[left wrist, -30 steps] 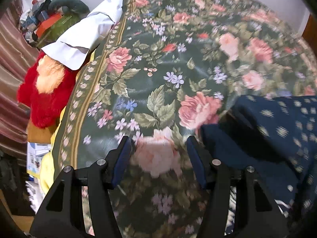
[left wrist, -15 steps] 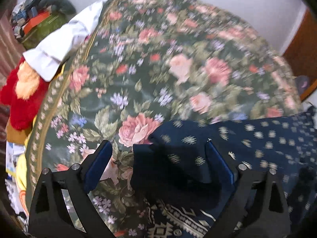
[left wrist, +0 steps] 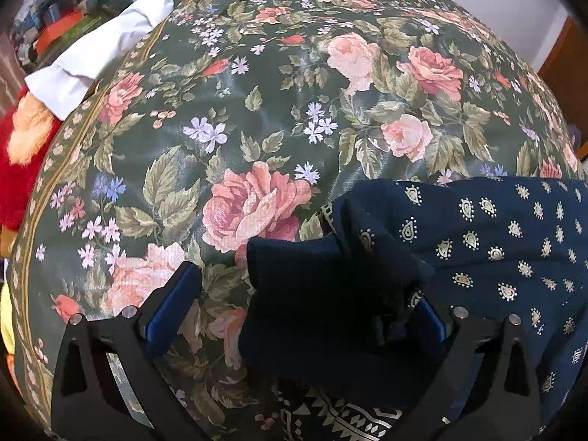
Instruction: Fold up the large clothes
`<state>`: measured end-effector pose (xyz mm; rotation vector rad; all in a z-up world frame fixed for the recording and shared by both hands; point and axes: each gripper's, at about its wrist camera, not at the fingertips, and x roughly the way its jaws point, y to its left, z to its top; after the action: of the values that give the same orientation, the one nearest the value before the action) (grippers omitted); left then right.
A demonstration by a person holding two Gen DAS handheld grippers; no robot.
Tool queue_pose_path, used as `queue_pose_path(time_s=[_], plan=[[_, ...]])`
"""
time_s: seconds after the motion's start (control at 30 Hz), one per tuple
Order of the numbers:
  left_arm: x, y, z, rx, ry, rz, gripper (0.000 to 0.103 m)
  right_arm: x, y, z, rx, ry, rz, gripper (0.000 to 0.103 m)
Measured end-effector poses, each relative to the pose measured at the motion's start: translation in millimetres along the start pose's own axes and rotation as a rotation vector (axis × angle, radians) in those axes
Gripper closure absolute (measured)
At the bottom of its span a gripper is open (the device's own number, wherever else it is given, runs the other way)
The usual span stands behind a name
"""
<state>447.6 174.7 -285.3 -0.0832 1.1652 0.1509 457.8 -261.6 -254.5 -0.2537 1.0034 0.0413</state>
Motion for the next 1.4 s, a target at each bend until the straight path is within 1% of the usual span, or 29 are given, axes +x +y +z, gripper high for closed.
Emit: queue_pose_path(time_s=[0.03,0.07,0.1,0.2,0.27,0.37,0.47,0.5,0.53,0.57,0.6,0.63,0.67,0.7,0.73,0.77,0.8,0.83,0.87,0.9,0.93,1.0,1.07,1.13,1.2,1.3,1.4], plan=[[0,-1,0,0.0,0.001,-0.001,0.0,-1,0,-1,-0.008,-0.019,-0.045,0.033],[1,0,1,-0.004,0.0,-0.005,0.0,1,-5,-3,-0.001,-0.038,-0.072,0.022],[2,0,1,-0.008,-0.003,-0.01,0.0,3,-15,-6,0.033,-0.036,-0.021,0.022],[4,1,3,-0.014,-0.013,-0.012,0.0,10,-53,-11,0.23,0.015,0.188,0.022],[5,2,4,-0.018,-0.016,-0.018,0.0,8,-69,-11,0.323,0.012,0.294,0.022],[7,3,9,-0.025,-0.024,-0.04,0.002,0,-74,-2,0.388,-0.009,0.387,0.022],[6,4,13,-0.049,-0.038,-0.085,0.017,-2,-64,15,0.382,-0.026,0.44,0.022],[6,3,14,-0.057,-0.039,-0.11,0.03,0,-58,21,0.371,-0.018,0.439,0.022],[5,2,15,-0.066,-0.037,-0.135,0.039,4,-50,26,0.361,-0.007,0.435,0.022],[6,1,17,-0.078,-0.035,-0.149,0.042,12,-41,31,0.351,0.012,0.438,0.022],[6,0,18,-0.085,-0.031,-0.162,0.049,18,-36,34,0.349,0.029,0.439,0.023],[7,0,19,-0.097,-0.025,-0.19,0.057,25,-30,36,0.349,0.046,0.439,0.026],[8,1,21,-0.112,-0.018,-0.217,0.062,32,-24,38,0.35,0.055,0.434,0.029],[8,2,21,-0.133,-0.01,-0.257,0.074,33,-20,36,0.347,0.053,0.419,0.03],[8,4,22,-0.158,-0.005,-0.272,0.075,34,-16,36,0.341,0.043,0.404,0.035],[8,5,23,-0.176,-0.003,-0.276,0.076,33,-13,37,0.331,0.028,0.395,0.045],[7,5,24,-0.176,-0.004,-0.277,0.079,31,-10,39,0.319,0.018,0.389,0.052],[4,4,26,-0.165,-0.015,-0.267,0.082,29,-6,42,0.31,0.011,0.4,0.066],[1,2,26,-0.154,-0.028,-0.256,0.083,28,-5,44,0.304,0.011,0.4,0.076],[-5,-1,27,-0.133,-0.052,-0.234,0.084,24,-4,46,0.294,0.004,0.402,0.082],[-10,-4,28,-0.118,-0.069,-0.216,0.086,20,-2,48,0.28,-0.005,0.419,0.087],[-24,-10,33,-0.085,-0.119,-0.173,0.087,11,2,52,0.26,-0.034,0.393,0.089],[-38,-10,38,-0.085,-0.161,-0.16,0.087,-1,4,58,0.252,-0.073,0.386,0.09],[-54,-6,44,-0.102,-0.198,-0.169,0.088,-14,2,68,0.264,-0.107,0.406,0.091],[-70,-3,53,-0.111,-0.232,-0.172,0.088,-21,2,81,0.27,-0.119,0.435,0.091],[-90,2,69,-0.093,-0.288,-0.139,0.088,-30,8,106,0.263,-0.146,0.455,0.091],[-99,7,85,-0.088,-0.323,-0.119,0.088,-39,19,130,0.244,-0.19,0.451,0.091]])
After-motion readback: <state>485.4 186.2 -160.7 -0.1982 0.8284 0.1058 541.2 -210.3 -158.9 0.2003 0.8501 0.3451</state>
